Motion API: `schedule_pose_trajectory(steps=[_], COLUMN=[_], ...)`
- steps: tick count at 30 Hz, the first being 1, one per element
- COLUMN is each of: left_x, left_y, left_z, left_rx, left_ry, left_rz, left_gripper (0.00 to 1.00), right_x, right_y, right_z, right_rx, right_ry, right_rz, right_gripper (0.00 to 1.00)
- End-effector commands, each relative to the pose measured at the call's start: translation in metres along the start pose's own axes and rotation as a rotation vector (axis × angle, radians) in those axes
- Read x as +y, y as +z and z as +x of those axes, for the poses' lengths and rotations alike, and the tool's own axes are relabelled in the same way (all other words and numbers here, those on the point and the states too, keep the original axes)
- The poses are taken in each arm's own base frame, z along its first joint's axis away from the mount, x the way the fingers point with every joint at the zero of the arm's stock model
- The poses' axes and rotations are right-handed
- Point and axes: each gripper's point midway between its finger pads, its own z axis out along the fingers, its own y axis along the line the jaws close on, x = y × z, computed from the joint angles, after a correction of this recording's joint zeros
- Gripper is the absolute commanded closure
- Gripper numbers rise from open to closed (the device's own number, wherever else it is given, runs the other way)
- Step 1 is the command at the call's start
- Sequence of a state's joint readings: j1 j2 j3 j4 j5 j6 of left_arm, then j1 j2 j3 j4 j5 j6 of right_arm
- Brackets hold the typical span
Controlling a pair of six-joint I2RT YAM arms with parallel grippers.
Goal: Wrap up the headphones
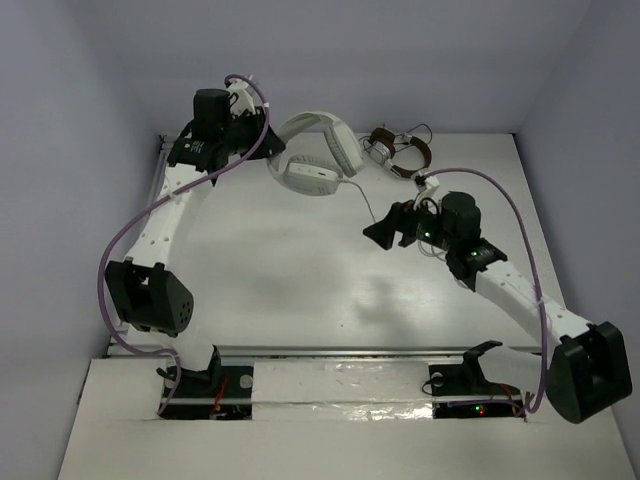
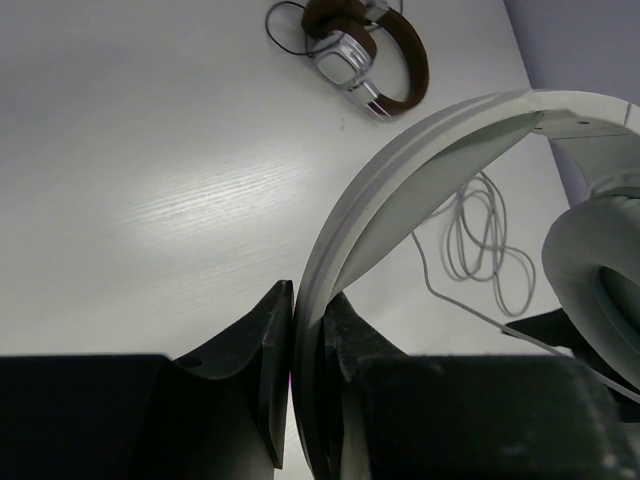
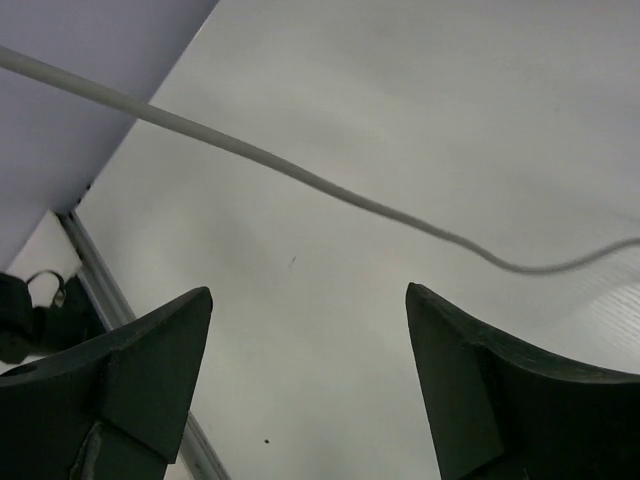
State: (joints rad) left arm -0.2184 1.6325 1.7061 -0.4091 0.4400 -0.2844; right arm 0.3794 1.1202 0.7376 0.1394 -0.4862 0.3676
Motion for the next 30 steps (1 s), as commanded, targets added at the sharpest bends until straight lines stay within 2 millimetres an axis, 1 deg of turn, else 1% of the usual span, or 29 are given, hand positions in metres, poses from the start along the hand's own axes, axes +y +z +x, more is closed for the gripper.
schedule_pose_trajectory(steps=[1, 2, 3, 4, 5, 6, 7, 8, 9, 10, 11, 12, 14, 15, 16, 17, 18, 19, 20, 22, 23, 24, 25, 26, 27, 28, 29, 30], left_x=[-0.046, -0.052, -0.059, -0.064, -0.064, -0.072, -0.071, -0.074, -0.078, -0.081, -0.081, -0.087, -0.094, -0.099, -0.098, -0.096, -0.095, -0.092, -0.091, -0.089, -0.089, -0.088, -0.09, -0.092, -0.093, -0.097, -0.098, -0.1], left_y=[-0.032, -0.035, -0.038, -0.041, -0.045, -0.051, -0.056, -0.06, -0.066, -0.071, -0.075, -0.082, -0.088, -0.095, -0.096, -0.097, -0.1, -0.098, -0.1, -0.1, -0.1, -0.099, -0.102, -0.104, -0.103, -0.109, -0.111, -0.114], left_z=[-0.03, -0.033, -0.037, -0.041, -0.046, -0.053, -0.059, -0.064, -0.07, -0.073, -0.078, -0.083, -0.088, -0.093, -0.095, -0.097, -0.099, -0.1, -0.1, -0.102, -0.101, -0.1, -0.101, -0.101, -0.099, -0.1, -0.1, -0.098], left_rx=[-0.068, -0.071, -0.079, -0.086, -0.095, -0.11, -0.124, -0.136, -0.152, -0.164, -0.178, -0.19, -0.199, -0.212, -0.216, -0.22, -0.228, -0.228, -0.233, -0.246, -0.245, -0.247, -0.257, -0.261, -0.261, -0.272, -0.275, -0.274], left_ry=[-0.026, -0.038, -0.035, -0.034, -0.045, -0.034, -0.033, -0.028, -0.024, -0.022, -0.024, -0.023, -0.021, -0.016, -0.009, -0.005, -0.003, 0.004, 0.005, 0.004, 0.0, -0.003, -0.004, -0.015, -0.018, -0.012, -0.012, -0.014], left_rz=[0.171, 0.192, 0.219, 0.235, 0.243, 0.264, 0.259, 0.261, 0.262, 0.264, 0.26, 0.277, 0.294, 0.297, 0.283, 0.269, 0.247, 0.234, 0.226, 0.209, 0.21, 0.212, 0.218, 0.225, 0.237, 0.247, 0.251, 0.256], left_gripper=[1.0, 1.0, 1.0, 1.0, 1.0, 1.0, 1.0, 1.0, 1.0, 1.0, 1.0, 1.0, 1.0, 1.0, 1.0, 1.0, 1.0, 1.0, 1.0, 1.0, 1.0, 1.0, 1.0, 1.0, 1.0, 1.0, 1.0, 1.0], right_x=[0.028, 0.035, 0.032, 0.029, 0.022, 0.012, 0.003, -0.004, -0.005, -0.008, -0.007, -0.004, -0.007, -0.005, -0.001, 0.014, 0.024, 0.038, 0.043, 0.048, 0.047, 0.047, 0.048, 0.044, 0.041, 0.039, 0.037, 0.031], right_y=[0.008, 0.007, 0.006, 0.005, 0.005, 0.005, 0.004, 0.001, -0.002, -0.005, -0.008, -0.013, -0.015, -0.015, -0.016, -0.017, -0.018, -0.023, -0.028, -0.041, -0.058, -0.066, -0.072, -0.078, -0.076, -0.072, -0.065, -0.051], right_z=[-0.013, -0.018, -0.008, -0.008, -0.016, -0.014, -0.017, -0.028, -0.031, -0.026, -0.029, -0.032, -0.027, -0.027, -0.027, -0.027, -0.021, -0.024, -0.022, -0.032, -0.048, -0.054, -0.059, -0.064, -0.064, -0.064, -0.062, -0.052], right_rx=[-0.054, -0.09, -0.084, -0.097, -0.142, -0.152, -0.172, -0.227, -0.247, -0.251, -0.275, -0.298, -0.288, -0.274, -0.26, -0.24, -0.214, -0.222, -0.22, -0.265, -0.339, -0.373, -0.4, -0.432, -0.431, -0.418, -0.395, -0.341], right_ry=[-0.141, -0.162, -0.145, -0.146, -0.151, -0.153, -0.154, -0.165, -0.174, -0.173, -0.177, -0.175, -0.172, -0.178, -0.178, -0.182, -0.163, -0.169, -0.161, -0.147, -0.143, -0.148, -0.155, -0.157, -0.165, -0.168, -0.177, -0.19], right_rz=[-0.122, -0.162, -0.162, -0.15, -0.097, -0.054, -0.002, 0.054, 0.065, 0.075, 0.076, 0.07, 0.085, 0.081, 0.066, -0.004, -0.048, -0.091, -0.093, -0.071, -0.012, 0.008, 0.02, 0.052, 0.065, 0.07, 0.067, 0.06], right_gripper=[0.16, 0.19, 0.2, 0.21, 0.22, 0.22, 0.22, 0.24, 0.27, 0.32, 0.4, 0.42, 0.42, 0.47, 0.54, 0.74, 0.79, 0.81, 0.81, 0.78, 0.68, 0.59, 0.46, 0.23, 0.17, 0.15, 0.13, 0.13])
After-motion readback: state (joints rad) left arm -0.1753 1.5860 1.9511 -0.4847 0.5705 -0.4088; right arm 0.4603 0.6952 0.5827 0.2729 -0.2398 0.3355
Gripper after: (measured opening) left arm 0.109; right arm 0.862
